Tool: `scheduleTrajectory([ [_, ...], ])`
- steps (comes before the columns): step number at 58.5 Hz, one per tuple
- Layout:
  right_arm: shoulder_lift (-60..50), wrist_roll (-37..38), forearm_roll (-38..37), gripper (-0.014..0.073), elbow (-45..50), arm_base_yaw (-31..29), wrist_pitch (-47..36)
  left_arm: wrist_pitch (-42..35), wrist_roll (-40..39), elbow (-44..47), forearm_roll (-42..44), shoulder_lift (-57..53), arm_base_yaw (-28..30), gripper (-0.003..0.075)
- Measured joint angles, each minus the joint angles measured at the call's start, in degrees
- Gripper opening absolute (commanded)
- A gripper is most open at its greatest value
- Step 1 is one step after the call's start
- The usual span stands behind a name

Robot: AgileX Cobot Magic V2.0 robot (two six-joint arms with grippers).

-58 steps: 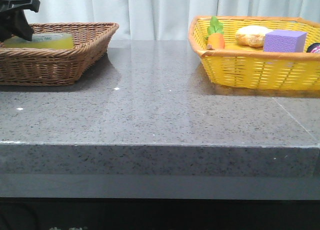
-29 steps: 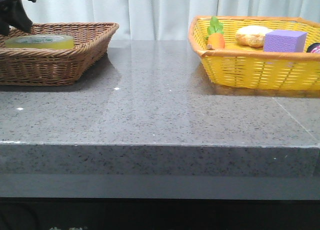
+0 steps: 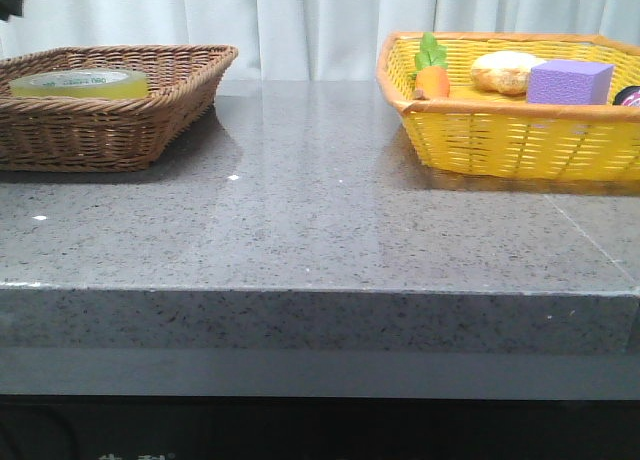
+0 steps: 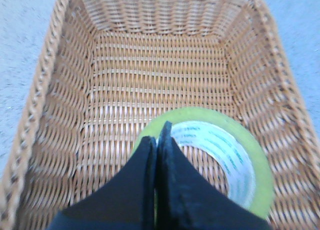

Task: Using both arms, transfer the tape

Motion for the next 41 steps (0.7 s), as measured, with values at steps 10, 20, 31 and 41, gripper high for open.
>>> scheduleTrajectory([
  [10, 0.00, 0.00, 0.00, -0.0089, 0.00, 0.00, 0.00, -0.80, 0.00, 9.19, 0.00, -11.18, 0.00, -0.0020],
  [20, 0.00, 0.00, 0.00, -0.0089, 0.00, 0.00, 0.00, -0.93, 0.00, 18.89, 0.00, -23.06, 0.00, -0.0020],
  [31, 0.00, 0.00, 0.04, -0.0089, 0.00, 0.00, 0.00, -1.03, 0.00, 28.22, 0.00, -37.68, 0.00, -0.0020],
  [41, 0.00, 0.00, 0.04, -0.0089, 0.00, 0.00, 0.00, -0.67, 0.00, 35.02, -0.10, -49.99, 0.00, -0.0020],
])
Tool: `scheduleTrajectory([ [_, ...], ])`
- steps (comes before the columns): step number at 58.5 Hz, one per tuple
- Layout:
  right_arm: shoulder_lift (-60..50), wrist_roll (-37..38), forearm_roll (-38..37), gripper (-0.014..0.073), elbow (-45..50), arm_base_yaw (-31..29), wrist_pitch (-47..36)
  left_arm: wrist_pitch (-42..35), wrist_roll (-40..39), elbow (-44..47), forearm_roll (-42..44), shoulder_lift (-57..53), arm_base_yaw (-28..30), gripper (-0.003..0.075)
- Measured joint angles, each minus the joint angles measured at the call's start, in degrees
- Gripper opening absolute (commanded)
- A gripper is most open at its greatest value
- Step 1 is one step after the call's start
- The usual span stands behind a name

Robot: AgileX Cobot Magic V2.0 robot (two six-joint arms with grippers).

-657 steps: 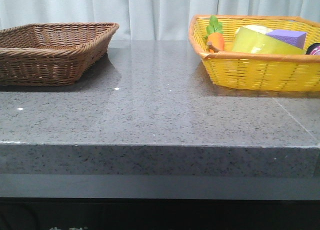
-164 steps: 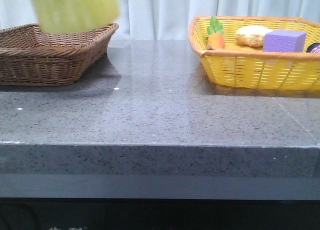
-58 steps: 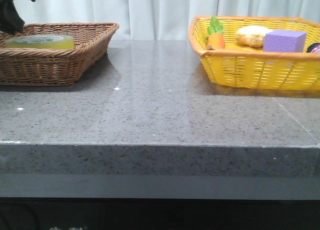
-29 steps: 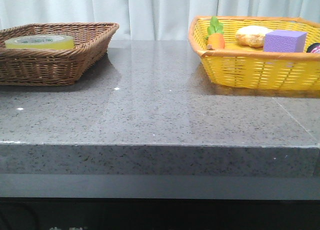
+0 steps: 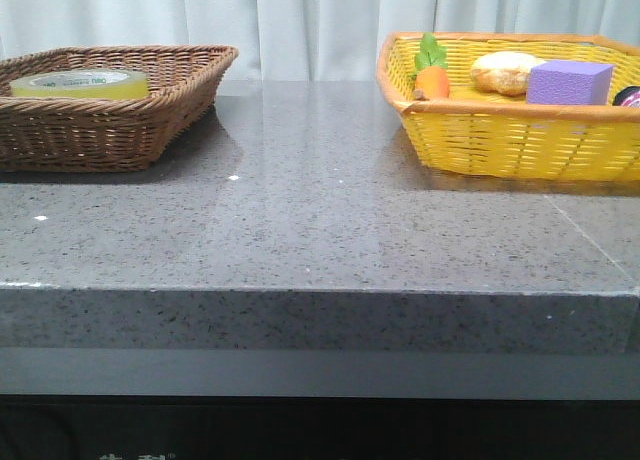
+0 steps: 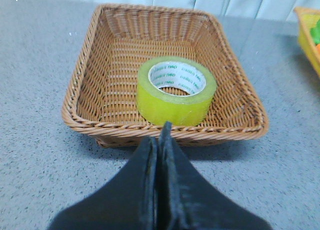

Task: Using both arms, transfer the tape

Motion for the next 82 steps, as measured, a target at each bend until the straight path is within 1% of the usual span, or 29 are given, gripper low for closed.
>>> scheduleTrajectory([
  [16, 0.00, 0.00, 0.00, -0.0089, 0.00, 0.00, 0.00, 4.09, 0.00, 6.47, -0.57, -15.66, 0.00, -0.0020],
  [24, 0.00, 0.00, 0.00, -0.0089, 0.00, 0.00, 0.00, 4.77, 0.00, 7.77, -0.57, -20.43, 0.00, -0.0020],
  [67, 0.00, 0.00, 0.00, -0.0089, 0.00, 0.00, 0.00, 4.88, 0.00, 8.28, -0.57, -23.05, 0.00, -0.0020],
  [75, 0.00, 0.00, 0.00, -0.0089, 0.00, 0.00, 0.00, 3.82, 0.00, 11.29, 1.09, -26.93, 0.00, -0.0020],
  [82, 0.00, 0.00, 0.00, -0.0089, 0.00, 0.00, 0.00, 1.04, 0.00, 16.36, 2.33, -31.47, 0.00, -0.0020],
])
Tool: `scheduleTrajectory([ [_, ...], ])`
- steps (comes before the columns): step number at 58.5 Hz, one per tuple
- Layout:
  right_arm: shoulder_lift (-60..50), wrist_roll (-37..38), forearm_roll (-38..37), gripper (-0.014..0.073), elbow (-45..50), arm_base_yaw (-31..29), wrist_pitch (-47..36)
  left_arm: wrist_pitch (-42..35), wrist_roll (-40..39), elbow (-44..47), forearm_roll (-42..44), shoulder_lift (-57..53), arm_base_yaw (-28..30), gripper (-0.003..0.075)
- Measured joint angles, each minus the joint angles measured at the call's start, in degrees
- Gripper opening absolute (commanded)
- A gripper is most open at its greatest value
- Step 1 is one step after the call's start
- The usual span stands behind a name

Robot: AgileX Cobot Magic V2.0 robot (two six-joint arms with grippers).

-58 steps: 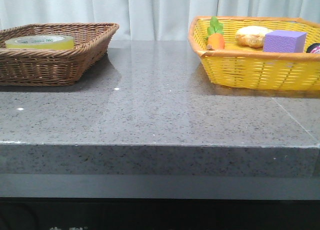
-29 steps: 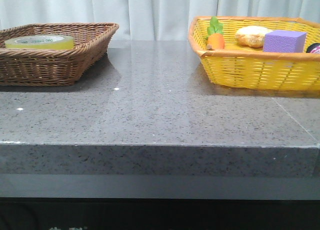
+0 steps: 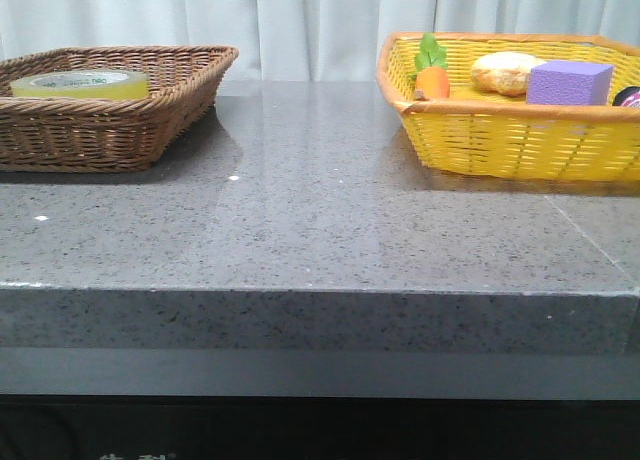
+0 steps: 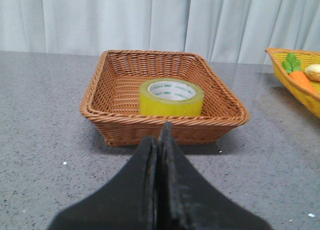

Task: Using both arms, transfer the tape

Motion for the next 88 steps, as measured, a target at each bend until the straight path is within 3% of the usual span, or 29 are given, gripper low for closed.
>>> scheduleTrajectory([
  [26, -0.09, 0.00, 0.00, -0.0089, 0.08, 0.00, 0.00, -6.61, -0.12, 15.16, 3.24, -1.81, 0.00, -0.0020],
  [45, -0.09, 0.00, 0.00, -0.0089, 0.08, 0.00, 0.00, -12.08, -1.60, 15.45, 3.24, -1.81, 0.00, -0.0020],
  [88, -0.09, 0.00, 0.00, -0.0089, 0.08, 0.00, 0.00, -12.66, -1.68, 15.45, 3.24, -1.81, 0.11, -0.0020],
])
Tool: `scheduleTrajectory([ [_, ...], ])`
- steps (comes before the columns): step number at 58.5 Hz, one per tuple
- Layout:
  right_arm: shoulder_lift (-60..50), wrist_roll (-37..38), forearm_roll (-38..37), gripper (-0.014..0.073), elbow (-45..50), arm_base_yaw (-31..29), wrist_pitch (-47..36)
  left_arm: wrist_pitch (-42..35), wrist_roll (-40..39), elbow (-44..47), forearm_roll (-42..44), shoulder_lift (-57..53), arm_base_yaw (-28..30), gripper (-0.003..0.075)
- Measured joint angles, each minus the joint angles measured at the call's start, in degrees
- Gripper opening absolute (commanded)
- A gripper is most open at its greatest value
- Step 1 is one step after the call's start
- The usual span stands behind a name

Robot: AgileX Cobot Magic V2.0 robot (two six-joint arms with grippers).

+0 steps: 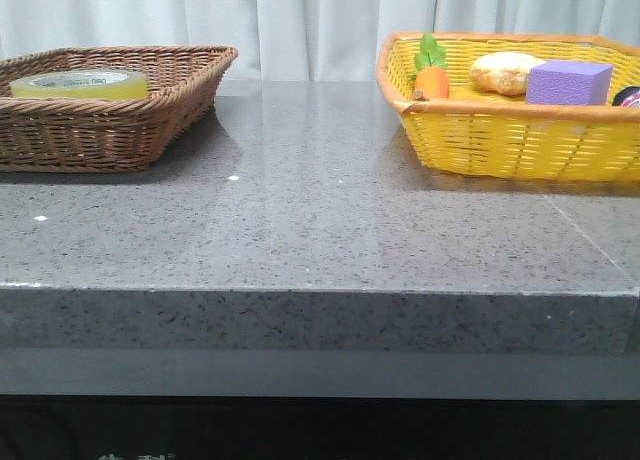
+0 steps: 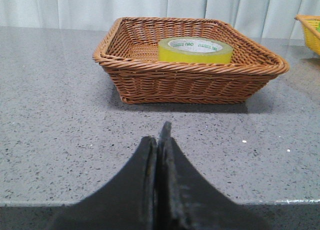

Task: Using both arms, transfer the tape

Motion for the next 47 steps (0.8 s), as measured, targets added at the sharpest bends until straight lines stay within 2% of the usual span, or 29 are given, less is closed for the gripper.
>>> scheduleTrajectory([
  [17, 0.00, 0.00, 0.00, -0.0089, 0.24, 0.35, -0.70, -0.08, 0.00, 0.00, 0.00, 0.00, 0.00, -0.0020],
  [30, -1.14, 0.00, -1.03, -0.0089, 6.75, 0.49, -12.87, -0.22, 0.00, 0.00, 0.00, 0.00, 0.00, -0.0020],
  [35, -3.90, 0.00, -2.03, -0.0089, 10.30, -1.40, -15.71, -0.22, 0.00, 0.00, 0.00, 0.00, 0.00, -0.0020],
  [47, -13.93, 0.32, -4.98, -0.0089, 17.46, -7.65, -15.91, -0.35, 0.00, 0.00, 0.00, 0.00, 0.00, -0.0020],
])
